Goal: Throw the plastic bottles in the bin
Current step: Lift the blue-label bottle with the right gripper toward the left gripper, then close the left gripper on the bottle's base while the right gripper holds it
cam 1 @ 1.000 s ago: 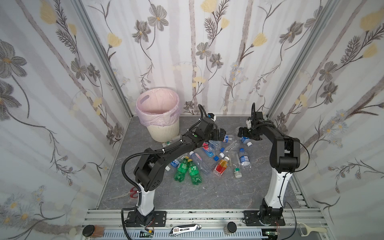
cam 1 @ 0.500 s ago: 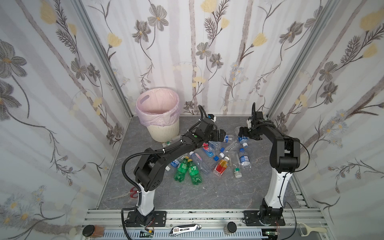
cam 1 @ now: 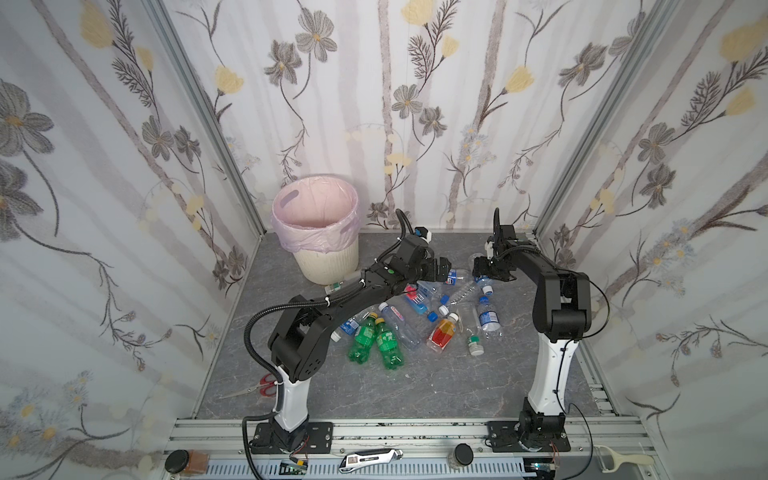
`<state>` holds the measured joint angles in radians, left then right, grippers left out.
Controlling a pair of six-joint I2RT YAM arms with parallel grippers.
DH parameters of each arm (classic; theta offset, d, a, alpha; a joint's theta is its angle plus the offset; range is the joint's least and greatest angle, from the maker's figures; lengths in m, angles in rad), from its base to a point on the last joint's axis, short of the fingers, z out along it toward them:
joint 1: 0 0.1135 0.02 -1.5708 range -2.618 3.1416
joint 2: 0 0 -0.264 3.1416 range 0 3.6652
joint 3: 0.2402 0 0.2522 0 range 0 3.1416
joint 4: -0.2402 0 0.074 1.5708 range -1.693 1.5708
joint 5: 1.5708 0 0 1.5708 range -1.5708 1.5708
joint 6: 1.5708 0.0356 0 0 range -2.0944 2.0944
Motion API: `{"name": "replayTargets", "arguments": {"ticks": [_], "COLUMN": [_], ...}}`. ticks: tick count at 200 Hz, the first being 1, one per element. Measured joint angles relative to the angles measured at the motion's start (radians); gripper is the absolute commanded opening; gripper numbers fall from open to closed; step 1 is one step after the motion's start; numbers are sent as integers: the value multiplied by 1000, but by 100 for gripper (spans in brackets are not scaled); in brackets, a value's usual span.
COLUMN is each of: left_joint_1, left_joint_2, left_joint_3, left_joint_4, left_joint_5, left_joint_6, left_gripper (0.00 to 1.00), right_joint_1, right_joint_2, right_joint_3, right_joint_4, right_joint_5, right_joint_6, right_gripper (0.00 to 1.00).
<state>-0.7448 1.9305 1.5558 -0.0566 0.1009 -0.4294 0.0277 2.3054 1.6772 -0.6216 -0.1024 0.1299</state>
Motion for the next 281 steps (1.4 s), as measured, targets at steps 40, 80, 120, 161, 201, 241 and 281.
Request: {"name": "replayTargets", "arguments": {"ticks": [40,80,120,161,201,241,281], "left_joint_1": [5,5,22,64,110,155,197], "left_joint_2": [1,0,-8,-14,-14,-26,-49], "left_joint_3": [3,3,7,58,111,119,116], "left_joint_4": [0,0,0,-7,-13,-27,-30], "left_joint_5": [4,5,10,85,163,217,255], "left_joint_6": [-21,-33,-34,-39,-81,-117,-142], "left_gripper": [100,100,100,100,100,100,100], "right_joint_1": [-1,-2,-3,37,132,219,302], "right_joint_2": [2,-10,-93,-212,-305,-357,-387], "right_joint_3": [0,-2,-5,-33,-62,-72,-80], "right_joint_4": [0,-7,-12,-3,34,100,170], "right_joint_5": [12,33,22,-12,-54,-114,-159], "right_joint_6": [0,0,11,26,46,80,113], "right_gripper": [61,61,61,61,60,59,58]}}
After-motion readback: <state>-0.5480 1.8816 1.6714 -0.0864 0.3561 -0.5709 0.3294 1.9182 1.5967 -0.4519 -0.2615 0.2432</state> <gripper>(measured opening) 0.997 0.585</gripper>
